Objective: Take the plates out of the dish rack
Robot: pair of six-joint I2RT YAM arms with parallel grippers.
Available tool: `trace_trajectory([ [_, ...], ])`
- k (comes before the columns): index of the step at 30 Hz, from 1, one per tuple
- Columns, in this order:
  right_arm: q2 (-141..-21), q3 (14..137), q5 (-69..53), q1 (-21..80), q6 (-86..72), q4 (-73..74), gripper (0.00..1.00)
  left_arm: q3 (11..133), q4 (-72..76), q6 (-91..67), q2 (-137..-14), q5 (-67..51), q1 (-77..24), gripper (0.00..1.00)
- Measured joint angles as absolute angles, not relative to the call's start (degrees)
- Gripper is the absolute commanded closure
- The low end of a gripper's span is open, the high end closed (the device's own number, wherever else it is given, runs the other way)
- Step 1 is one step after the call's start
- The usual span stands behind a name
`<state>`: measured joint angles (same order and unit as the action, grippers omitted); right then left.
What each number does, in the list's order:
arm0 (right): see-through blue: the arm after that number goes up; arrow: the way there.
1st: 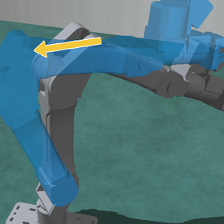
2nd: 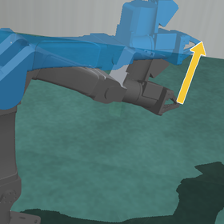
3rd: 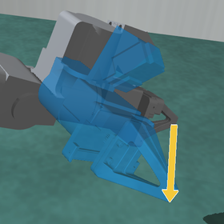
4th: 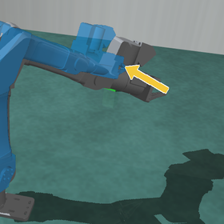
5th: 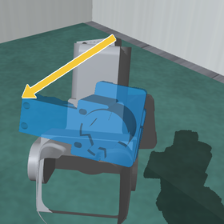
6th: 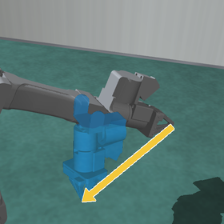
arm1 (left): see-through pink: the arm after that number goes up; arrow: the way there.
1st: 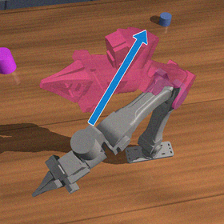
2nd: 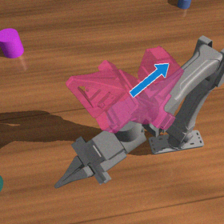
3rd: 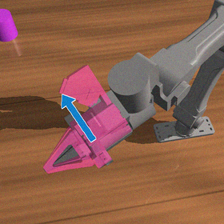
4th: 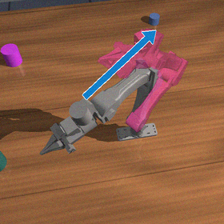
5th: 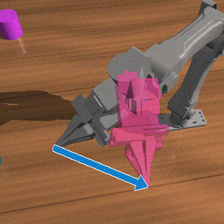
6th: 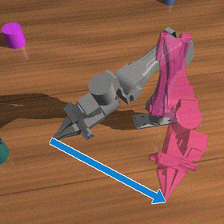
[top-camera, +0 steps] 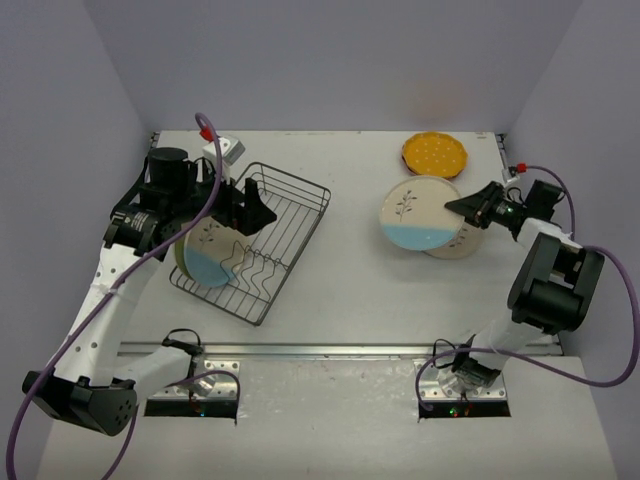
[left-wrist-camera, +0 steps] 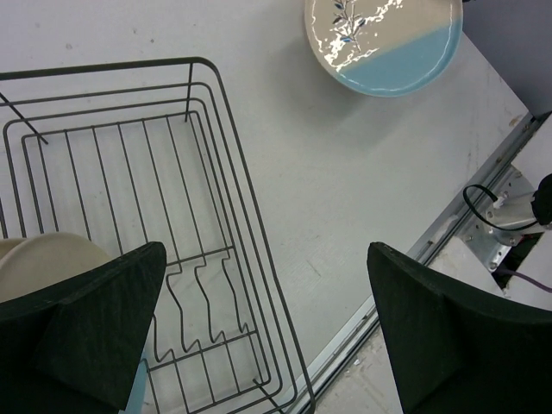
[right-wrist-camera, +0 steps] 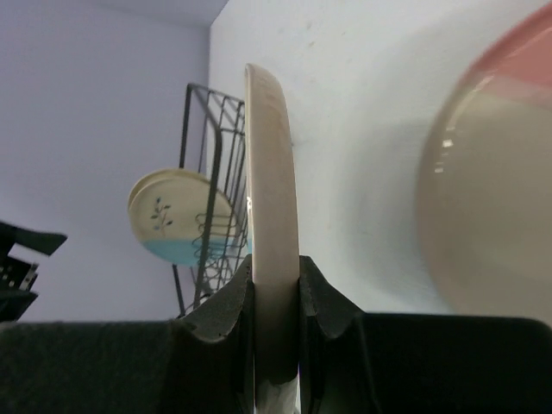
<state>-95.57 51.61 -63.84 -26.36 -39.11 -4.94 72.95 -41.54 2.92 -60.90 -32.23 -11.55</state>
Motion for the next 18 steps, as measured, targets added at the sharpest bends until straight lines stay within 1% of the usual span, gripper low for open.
trace_trajectory([
  [5, -101.23, 55.20, -61.33, -32.99, -33.98, -1.71, 1.00, 72.71, -41.32, 2.88, -60.73, -31.71, -11.55, 0.00],
  [8, -103.01, 56.40, -60.26, -35.28, -31.28, -0.68, 1.00, 72.57, -41.29, 2.80, -60.75, -31.08, -11.55, 0.00],
  [18, -107.88, 59.93, -58.52, -36.64, -26.02, 1.09, 1.00, 72.20, -40.86, 2.50, -60.75, -30.60, -11.55, 0.00],
])
